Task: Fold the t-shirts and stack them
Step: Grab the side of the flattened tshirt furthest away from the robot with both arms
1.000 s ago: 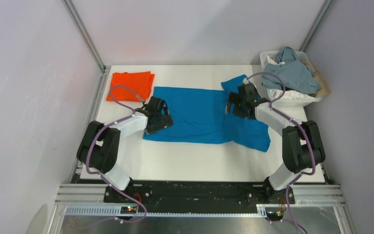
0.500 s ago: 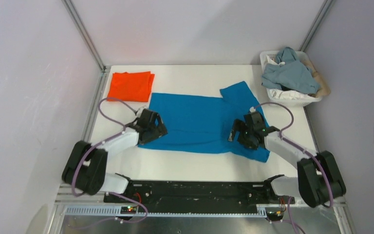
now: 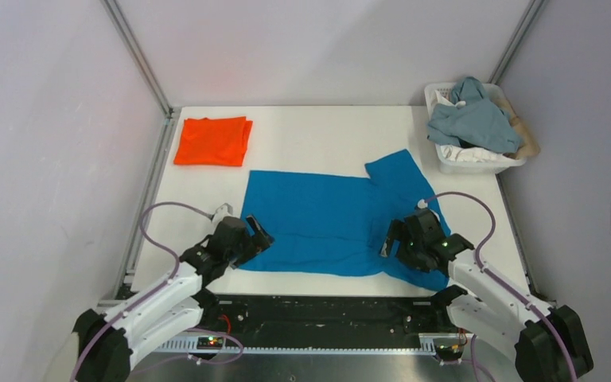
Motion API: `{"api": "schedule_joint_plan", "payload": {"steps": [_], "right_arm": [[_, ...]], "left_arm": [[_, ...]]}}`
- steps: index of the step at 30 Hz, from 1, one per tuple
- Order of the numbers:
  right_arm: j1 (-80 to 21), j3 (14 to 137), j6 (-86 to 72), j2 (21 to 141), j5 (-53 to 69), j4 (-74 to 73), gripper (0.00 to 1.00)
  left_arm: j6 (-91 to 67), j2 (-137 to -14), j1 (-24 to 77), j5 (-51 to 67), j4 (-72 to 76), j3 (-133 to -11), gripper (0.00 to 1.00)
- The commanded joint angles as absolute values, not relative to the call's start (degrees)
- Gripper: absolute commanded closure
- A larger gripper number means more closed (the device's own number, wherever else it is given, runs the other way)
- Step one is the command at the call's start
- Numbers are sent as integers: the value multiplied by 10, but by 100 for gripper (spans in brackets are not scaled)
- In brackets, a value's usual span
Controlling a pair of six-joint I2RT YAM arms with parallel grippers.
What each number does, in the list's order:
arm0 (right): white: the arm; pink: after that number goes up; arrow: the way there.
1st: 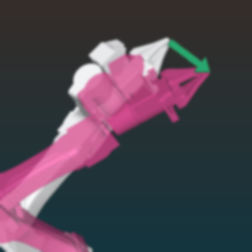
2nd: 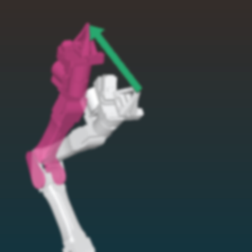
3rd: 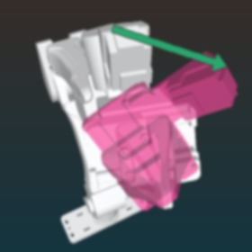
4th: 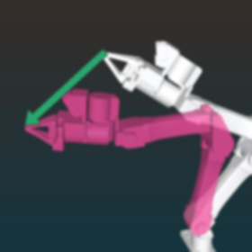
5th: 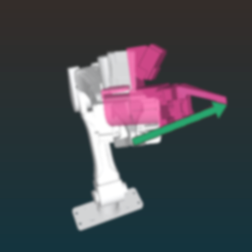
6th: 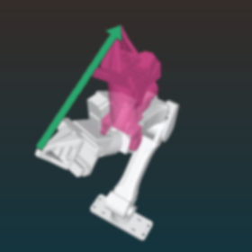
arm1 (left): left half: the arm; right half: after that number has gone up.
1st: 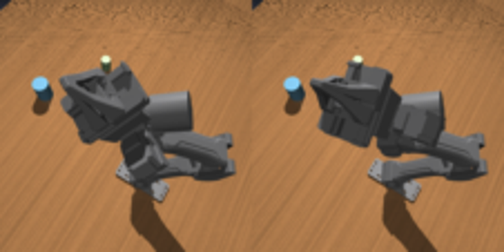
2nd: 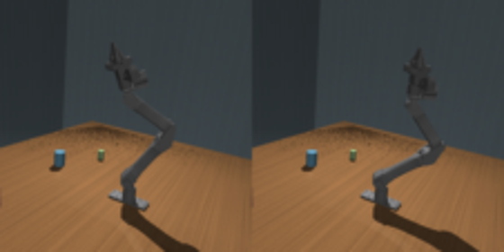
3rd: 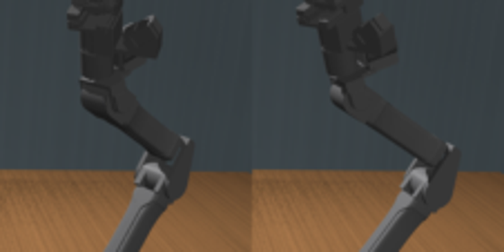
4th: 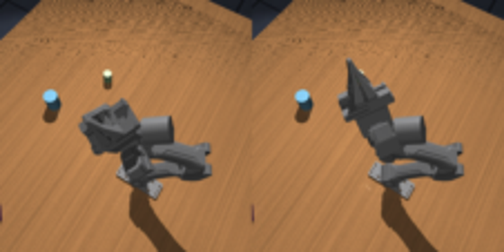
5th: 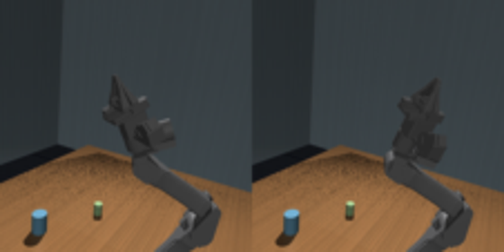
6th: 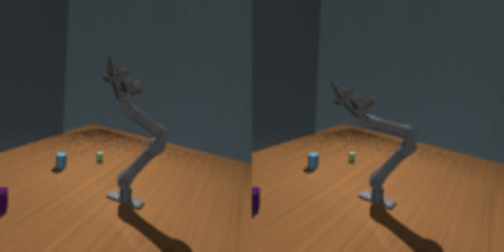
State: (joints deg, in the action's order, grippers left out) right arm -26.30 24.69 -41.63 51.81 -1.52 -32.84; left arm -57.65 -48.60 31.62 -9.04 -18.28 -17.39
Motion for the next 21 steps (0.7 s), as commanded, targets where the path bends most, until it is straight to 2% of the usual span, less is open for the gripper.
{"api": "schedule_joint_plan", "payload": {"steps": [1, 6, 9, 14, 21], "right_arm": [[-274, 237, -453, 483, -34, -394, 1], [-272, 253, -447, 468, -67, -401, 1], [-258, 262, -430, 481, -92, -402, 1], [-234, 288, -395, 500, -64, -360, 1], [-235, 377, -336, 467, -34, -333, 1]], "left_arm": [[-644, -438, 334, -51, -372, -131, 0], [-645, -383, 337, -63, -447, -142, 0], [-632, -382, 337, -85, -469, -165, 0], [-600, -401, 337, -86, -473, -205, 0], [-519, -416, 337, -116, -473, -365, 0]]}}
